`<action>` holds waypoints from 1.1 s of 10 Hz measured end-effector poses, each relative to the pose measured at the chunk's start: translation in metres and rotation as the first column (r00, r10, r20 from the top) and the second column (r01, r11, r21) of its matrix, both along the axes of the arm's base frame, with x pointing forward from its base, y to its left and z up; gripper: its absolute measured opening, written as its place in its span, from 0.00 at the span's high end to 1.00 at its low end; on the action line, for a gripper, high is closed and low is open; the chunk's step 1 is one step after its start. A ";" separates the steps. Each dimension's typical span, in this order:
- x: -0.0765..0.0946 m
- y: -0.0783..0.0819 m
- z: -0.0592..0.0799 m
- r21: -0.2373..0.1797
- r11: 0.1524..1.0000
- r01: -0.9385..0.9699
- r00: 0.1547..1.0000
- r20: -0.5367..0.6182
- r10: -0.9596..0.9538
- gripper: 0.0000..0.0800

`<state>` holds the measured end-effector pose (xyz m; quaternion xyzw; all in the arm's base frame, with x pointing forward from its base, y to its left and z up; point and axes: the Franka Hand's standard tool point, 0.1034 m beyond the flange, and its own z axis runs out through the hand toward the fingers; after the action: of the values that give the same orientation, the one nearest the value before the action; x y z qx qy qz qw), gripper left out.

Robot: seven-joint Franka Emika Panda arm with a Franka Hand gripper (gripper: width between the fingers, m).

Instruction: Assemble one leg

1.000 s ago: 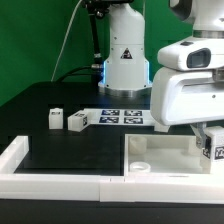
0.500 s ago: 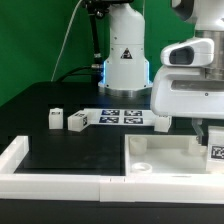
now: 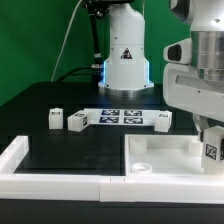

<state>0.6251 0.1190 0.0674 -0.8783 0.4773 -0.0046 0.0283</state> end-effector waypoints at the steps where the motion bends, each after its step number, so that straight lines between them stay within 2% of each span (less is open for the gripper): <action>1: 0.000 0.000 0.000 0.004 0.999 0.051 0.999 -0.003 -0.051 0.64; 2: 0.000 0.000 0.000 0.003 0.999 0.032 0.999 -0.002 -0.032 0.64; 4: 0.000 0.000 0.000 -0.004 0.994 -0.105 0.994 0.005 0.105 0.33; 5: 0.000 0.002 0.000 -0.008 0.977 -0.213 0.977 0.009 0.213 0.22; 8: -0.001 0.004 0.000 -0.022 0.854 -0.520 0.854 0.019 0.520 0.19; 11: 0.000 0.001 0.000 -0.055 0.592 -0.804 0.592 0.015 0.806 0.19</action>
Offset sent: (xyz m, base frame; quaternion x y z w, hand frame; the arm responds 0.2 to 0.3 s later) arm -0.0005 0.0005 -0.0012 0.0070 -0.0134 -0.0697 0.9975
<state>0.6254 0.1197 0.0674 -0.9993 0.0288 -0.0181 0.0180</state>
